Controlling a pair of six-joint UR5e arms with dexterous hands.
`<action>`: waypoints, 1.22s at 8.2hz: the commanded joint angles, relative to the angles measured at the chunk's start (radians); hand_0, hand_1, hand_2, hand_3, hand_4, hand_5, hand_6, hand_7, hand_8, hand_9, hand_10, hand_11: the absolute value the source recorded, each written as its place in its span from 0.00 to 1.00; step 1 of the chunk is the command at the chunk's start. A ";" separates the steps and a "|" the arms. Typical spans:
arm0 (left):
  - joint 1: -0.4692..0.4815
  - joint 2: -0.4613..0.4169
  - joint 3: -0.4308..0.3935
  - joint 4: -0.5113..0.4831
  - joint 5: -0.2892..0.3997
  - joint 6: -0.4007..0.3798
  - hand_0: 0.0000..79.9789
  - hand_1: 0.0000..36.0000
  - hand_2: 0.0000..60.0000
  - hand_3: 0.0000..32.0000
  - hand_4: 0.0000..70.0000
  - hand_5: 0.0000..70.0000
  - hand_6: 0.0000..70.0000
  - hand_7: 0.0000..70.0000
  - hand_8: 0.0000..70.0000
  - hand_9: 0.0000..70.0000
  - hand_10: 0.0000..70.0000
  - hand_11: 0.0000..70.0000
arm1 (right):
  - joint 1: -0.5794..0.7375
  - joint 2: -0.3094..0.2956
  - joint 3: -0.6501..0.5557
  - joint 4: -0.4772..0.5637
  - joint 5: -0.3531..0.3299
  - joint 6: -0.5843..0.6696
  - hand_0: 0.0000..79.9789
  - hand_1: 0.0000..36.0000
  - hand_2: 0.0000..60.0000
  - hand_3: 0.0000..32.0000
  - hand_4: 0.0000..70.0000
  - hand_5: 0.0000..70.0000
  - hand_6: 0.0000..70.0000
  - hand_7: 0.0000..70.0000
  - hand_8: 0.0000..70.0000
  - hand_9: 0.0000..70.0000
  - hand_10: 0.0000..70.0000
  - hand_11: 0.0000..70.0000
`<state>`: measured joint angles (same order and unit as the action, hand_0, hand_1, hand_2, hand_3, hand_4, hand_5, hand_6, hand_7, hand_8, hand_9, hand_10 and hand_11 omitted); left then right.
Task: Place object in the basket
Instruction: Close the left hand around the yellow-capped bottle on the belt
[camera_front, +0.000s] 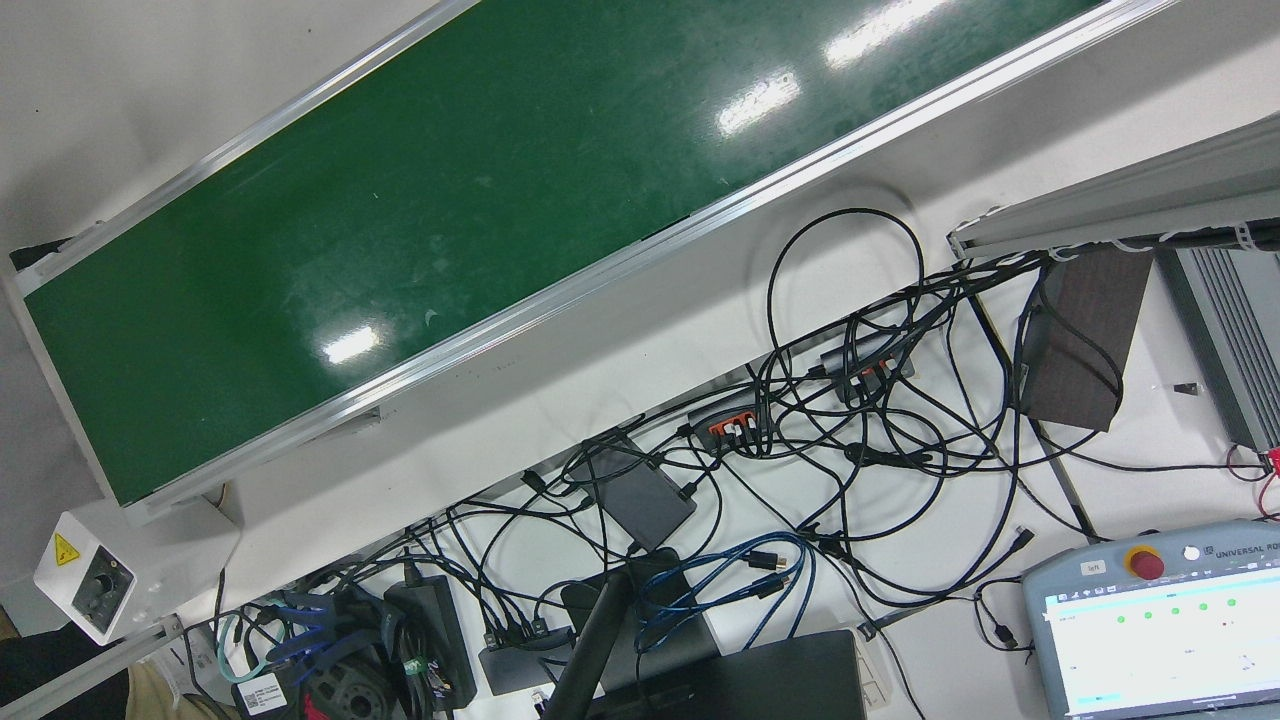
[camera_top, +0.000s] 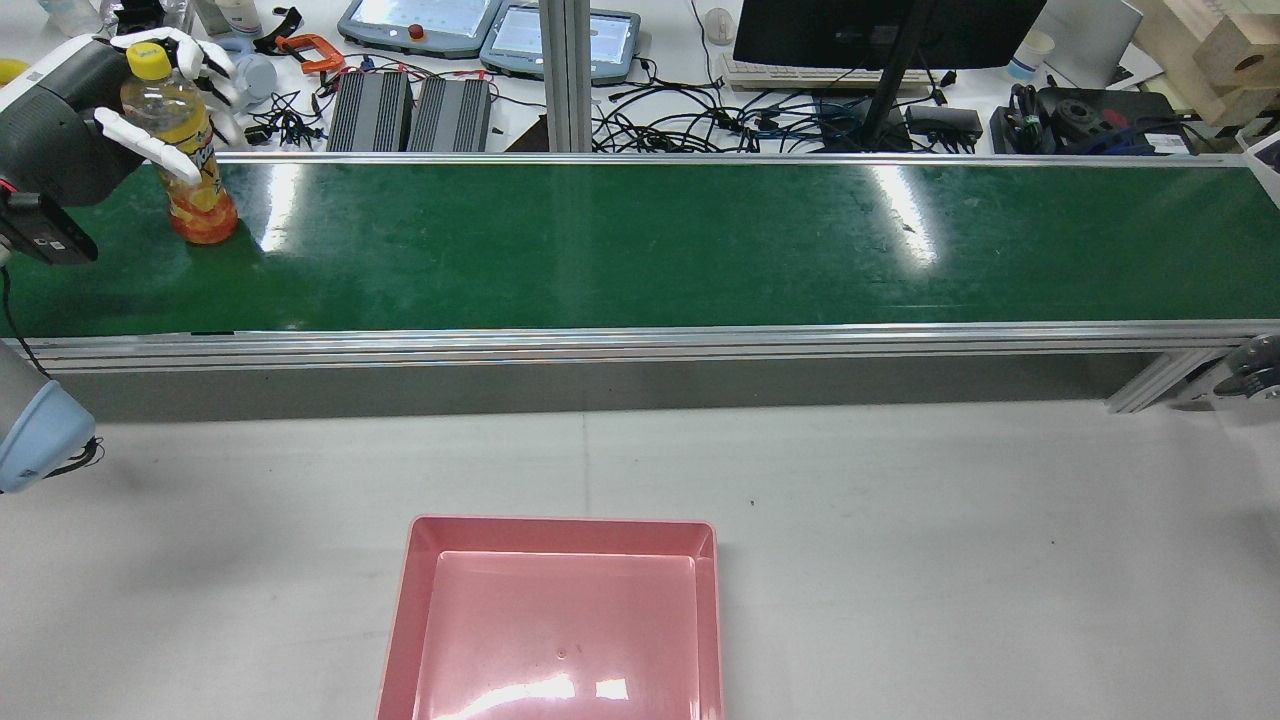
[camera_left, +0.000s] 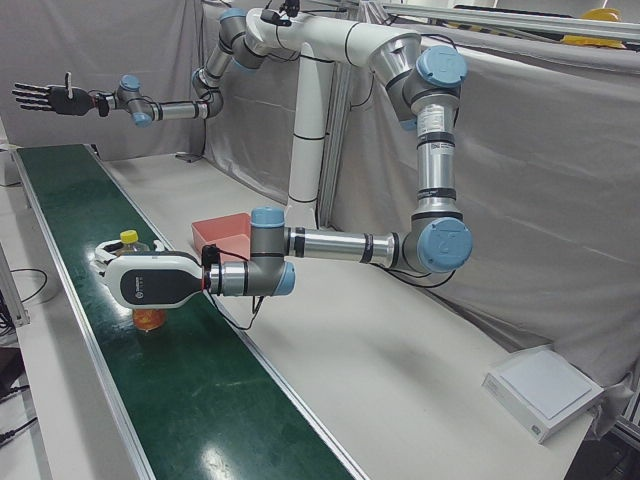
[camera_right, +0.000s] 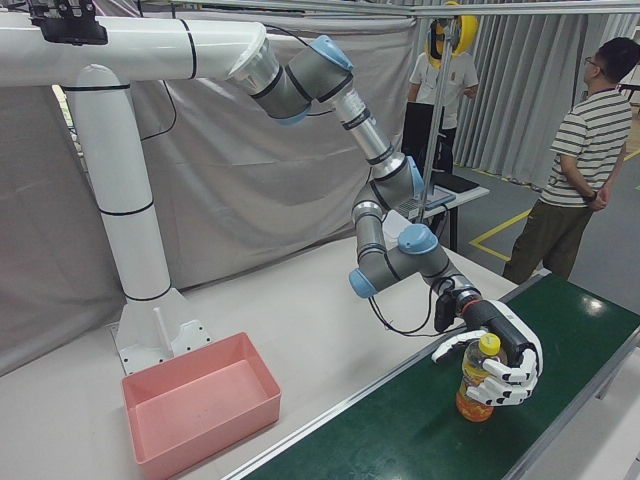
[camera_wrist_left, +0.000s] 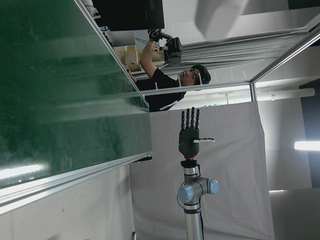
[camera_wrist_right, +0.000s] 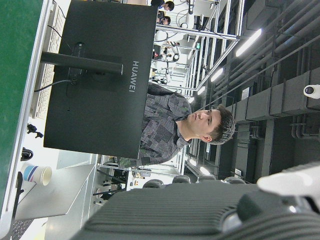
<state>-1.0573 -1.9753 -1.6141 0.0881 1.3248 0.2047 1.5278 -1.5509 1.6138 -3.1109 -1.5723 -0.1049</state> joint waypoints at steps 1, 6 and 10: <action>0.002 0.000 -0.112 0.124 -0.007 0.004 0.99 0.51 1.00 0.00 1.00 1.00 1.00 1.00 1.00 1.00 1.00 1.00 | 0.000 0.000 0.000 0.000 0.000 0.001 0.00 0.00 0.00 0.00 0.00 0.00 0.00 0.00 0.00 0.00 0.00 0.00; 0.093 0.007 -0.398 0.309 0.007 0.019 0.93 0.55 1.00 0.00 1.00 1.00 1.00 1.00 1.00 1.00 1.00 1.00 | 0.000 0.000 0.000 0.000 0.000 0.001 0.00 0.00 0.00 0.00 0.00 0.00 0.00 0.00 0.00 0.00 0.00 0.00; 0.333 0.006 -0.681 0.488 0.007 0.190 0.93 0.60 1.00 0.00 1.00 1.00 1.00 1.00 1.00 1.00 1.00 1.00 | 0.000 0.000 0.000 0.000 0.000 0.001 0.00 0.00 0.00 0.00 0.00 0.00 0.00 0.00 0.00 0.00 0.00 0.00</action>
<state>-0.8603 -1.9666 -2.1268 0.4561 1.3327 0.2821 1.5279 -1.5509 1.6137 -3.1109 -1.5723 -0.1048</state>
